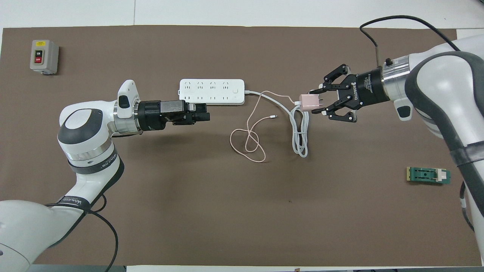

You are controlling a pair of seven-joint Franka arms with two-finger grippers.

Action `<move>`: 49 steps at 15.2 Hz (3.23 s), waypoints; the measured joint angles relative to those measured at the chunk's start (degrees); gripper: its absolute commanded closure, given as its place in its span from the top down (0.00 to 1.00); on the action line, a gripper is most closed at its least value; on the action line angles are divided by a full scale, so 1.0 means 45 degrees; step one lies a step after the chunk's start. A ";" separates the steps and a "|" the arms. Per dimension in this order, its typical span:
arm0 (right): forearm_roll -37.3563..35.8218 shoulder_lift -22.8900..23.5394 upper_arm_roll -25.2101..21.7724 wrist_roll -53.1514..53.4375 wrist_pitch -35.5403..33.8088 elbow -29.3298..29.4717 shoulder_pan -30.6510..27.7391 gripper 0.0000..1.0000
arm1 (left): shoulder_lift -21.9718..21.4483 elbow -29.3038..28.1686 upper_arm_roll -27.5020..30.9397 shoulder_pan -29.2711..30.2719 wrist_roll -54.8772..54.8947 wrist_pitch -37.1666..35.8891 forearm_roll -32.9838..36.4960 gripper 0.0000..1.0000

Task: Plug charger into power strip

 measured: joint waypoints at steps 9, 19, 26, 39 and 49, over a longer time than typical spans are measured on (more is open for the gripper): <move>0.0774 0.0081 0.0020 0.1899 0.2567 -0.0053 0.2693 0.00 | 0.0000 0.0001 -0.0016 -0.0005 0.0018 0.0081 -0.0136 1.00; 0.1138 0.0206 0.0025 0.3282 0.4729 -0.0294 0.4527 0.00 | 0.0000 0.0007 -0.0024 -0.0305 0.0133 0.0288 -0.0164 1.00; 0.1670 0.0207 0.0024 0.3282 0.5717 -0.0653 0.5161 0.00 | 0.0000 0.0008 -0.0037 -0.0516 0.0230 0.0481 -0.0184 1.00; 0.1671 0.0206 -0.0015 0.3282 0.5724 -0.0681 0.5208 0.00 | 0.0000 0.0008 0.0153 -0.0446 0.0237 0.0514 -0.0264 1.00; 0.1671 0.0206 -0.0023 0.3282 0.5724 -0.0697 0.5208 0.00 | 0.0000 0.0012 0.0171 -0.0432 0.0248 0.0484 -0.0220 0.00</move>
